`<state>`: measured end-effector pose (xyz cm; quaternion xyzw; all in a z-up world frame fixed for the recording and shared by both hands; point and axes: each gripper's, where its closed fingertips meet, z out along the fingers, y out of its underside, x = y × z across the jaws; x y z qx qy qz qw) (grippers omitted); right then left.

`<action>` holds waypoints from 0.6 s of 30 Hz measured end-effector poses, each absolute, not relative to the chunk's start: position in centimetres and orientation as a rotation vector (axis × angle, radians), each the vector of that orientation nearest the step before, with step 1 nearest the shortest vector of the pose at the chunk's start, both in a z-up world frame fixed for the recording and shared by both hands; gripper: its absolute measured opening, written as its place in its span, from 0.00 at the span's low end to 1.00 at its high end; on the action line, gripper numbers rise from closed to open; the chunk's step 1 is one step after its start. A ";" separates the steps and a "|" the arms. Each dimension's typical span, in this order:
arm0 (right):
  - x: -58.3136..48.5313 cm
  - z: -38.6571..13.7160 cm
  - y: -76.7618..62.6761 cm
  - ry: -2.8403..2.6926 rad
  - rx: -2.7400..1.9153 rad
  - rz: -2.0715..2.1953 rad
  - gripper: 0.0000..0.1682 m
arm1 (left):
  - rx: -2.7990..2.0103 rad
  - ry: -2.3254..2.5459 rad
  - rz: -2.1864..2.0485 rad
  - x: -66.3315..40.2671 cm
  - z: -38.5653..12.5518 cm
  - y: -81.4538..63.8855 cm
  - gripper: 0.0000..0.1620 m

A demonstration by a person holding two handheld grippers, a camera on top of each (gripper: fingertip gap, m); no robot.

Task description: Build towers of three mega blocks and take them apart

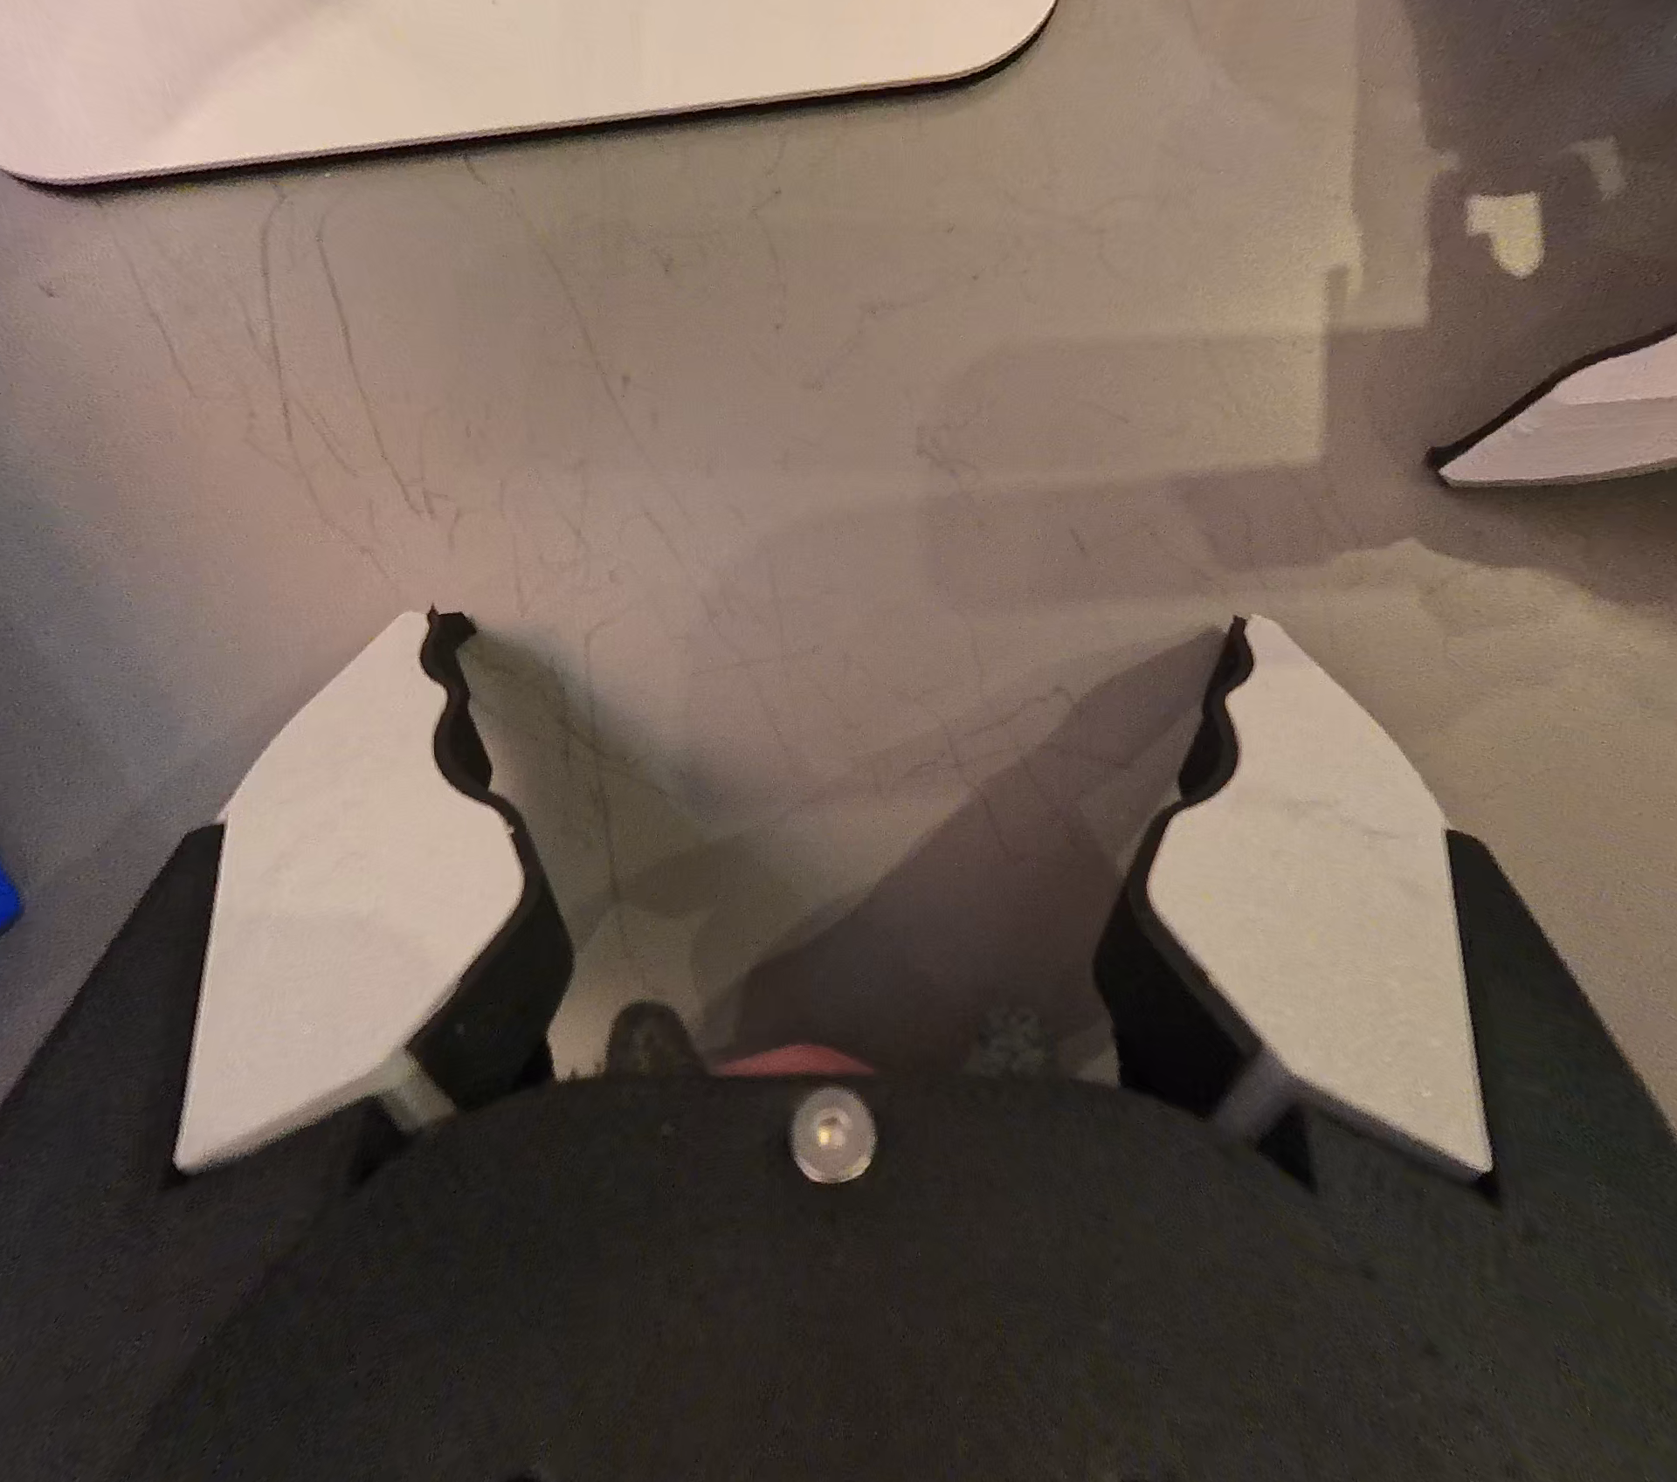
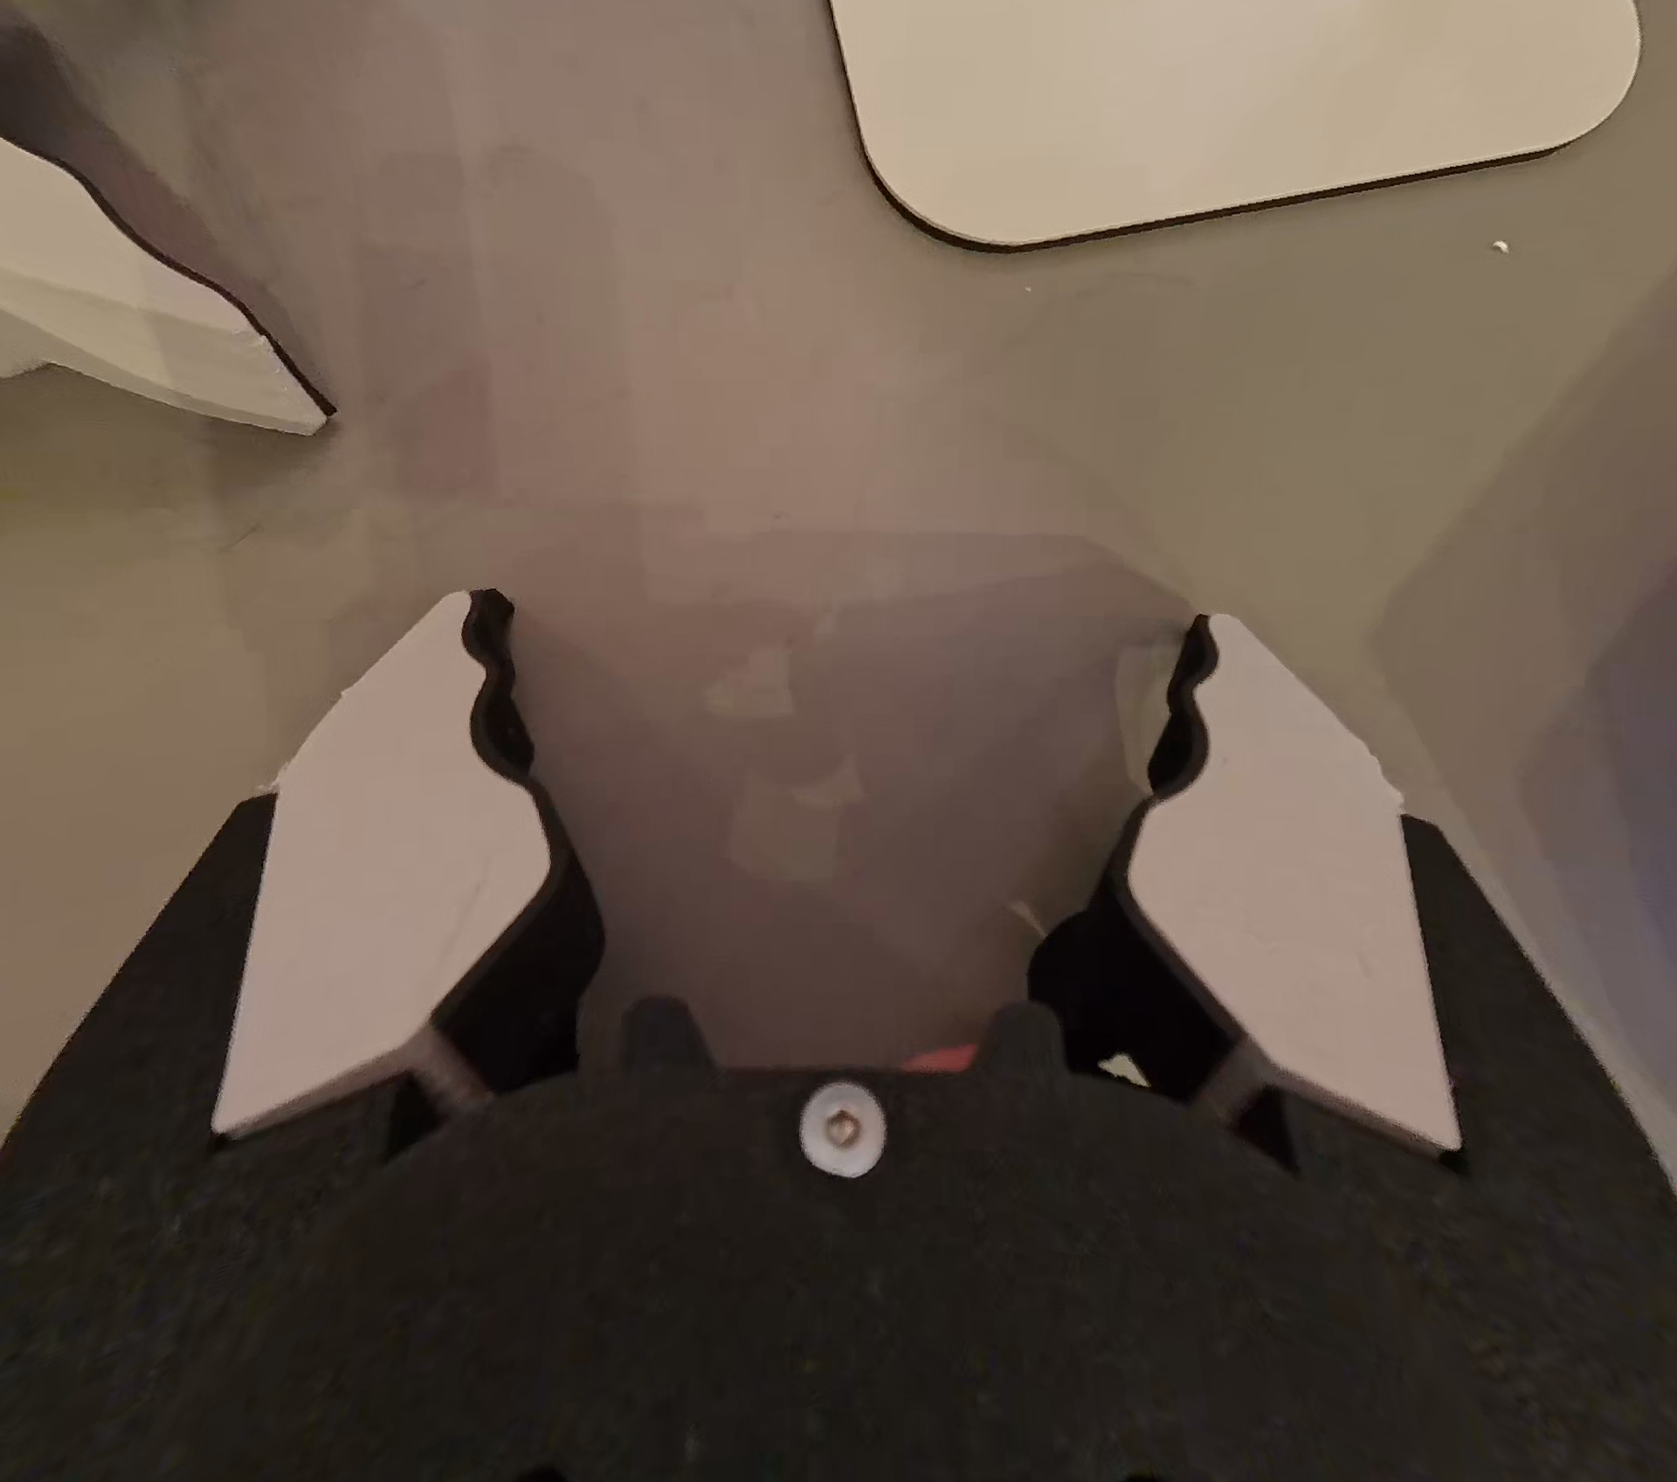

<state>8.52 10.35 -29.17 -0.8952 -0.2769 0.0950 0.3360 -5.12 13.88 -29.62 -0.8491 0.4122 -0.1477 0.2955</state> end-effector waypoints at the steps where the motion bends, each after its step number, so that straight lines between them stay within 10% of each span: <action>1: 8.5 -29.2 10.3 -0.723 -2.334 0.247 0.79 | -2.263 1.087 -0.389 -5.1 -29.6 13.9 0.90; 18: 7.9 -28.9 10.0 -0.770 -2.303 0.265 0.71 | -2.259 1.102 -0.391 -4.7 -29.6 14.2 0.90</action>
